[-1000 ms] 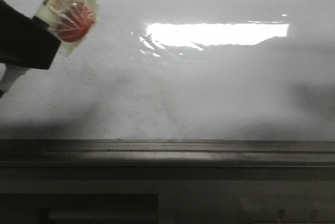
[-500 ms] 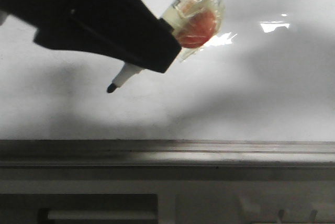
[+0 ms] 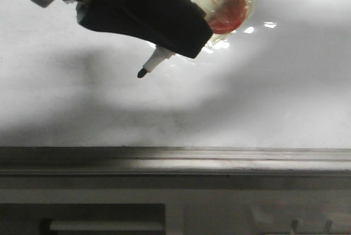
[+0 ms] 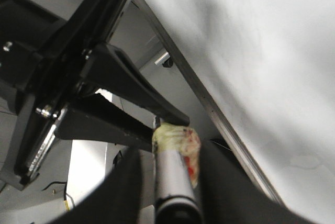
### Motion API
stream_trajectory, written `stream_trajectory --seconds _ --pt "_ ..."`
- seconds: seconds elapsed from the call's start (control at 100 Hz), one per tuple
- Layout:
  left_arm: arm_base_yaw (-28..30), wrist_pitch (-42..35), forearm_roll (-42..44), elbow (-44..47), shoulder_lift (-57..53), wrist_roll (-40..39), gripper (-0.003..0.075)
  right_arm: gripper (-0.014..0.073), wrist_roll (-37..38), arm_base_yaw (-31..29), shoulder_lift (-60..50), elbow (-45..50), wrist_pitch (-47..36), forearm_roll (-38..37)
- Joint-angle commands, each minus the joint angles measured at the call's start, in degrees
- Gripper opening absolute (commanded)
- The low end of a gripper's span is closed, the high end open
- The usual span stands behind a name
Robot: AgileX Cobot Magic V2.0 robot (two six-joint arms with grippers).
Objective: Write number 6 on whiteboard
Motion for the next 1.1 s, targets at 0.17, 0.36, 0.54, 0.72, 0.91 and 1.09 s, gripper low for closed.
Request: stream_trajectory --seconds 0.17,0.36,0.54,0.72,0.91,1.09 --pt "-0.57 -4.68 -0.79 -2.13 -1.21 -0.25 0.0013 -0.0065 -2.65 0.09 -1.11 -1.85 1.65 2.99" --pt "-0.2 -4.98 -0.79 -2.13 -1.72 -0.25 0.0344 -0.0048 -4.52 0.18 -2.69 -1.37 -0.23 3.54" --pt "4.49 -5.38 -1.64 -2.13 -6.42 -0.66 0.05 -0.0045 -4.94 0.18 -12.29 4.48 -11.73 4.45" --pt "13.78 -6.36 -8.63 0.45 -14.69 -0.68 0.0491 -0.0045 -4.94 0.18 -24.57 14.42 -25.39 4.34" --pt "21.08 -10.98 -13.92 9.89 -24.89 -0.68 0.0491 -0.0045 -4.94 0.18 -33.51 23.08 -37.61 4.34" --pt "24.77 -11.71 -15.69 17.89 -33.46 -0.68 0.0491 -0.0045 -4.94 0.18 -34.22 25.83 -45.14 4.34"
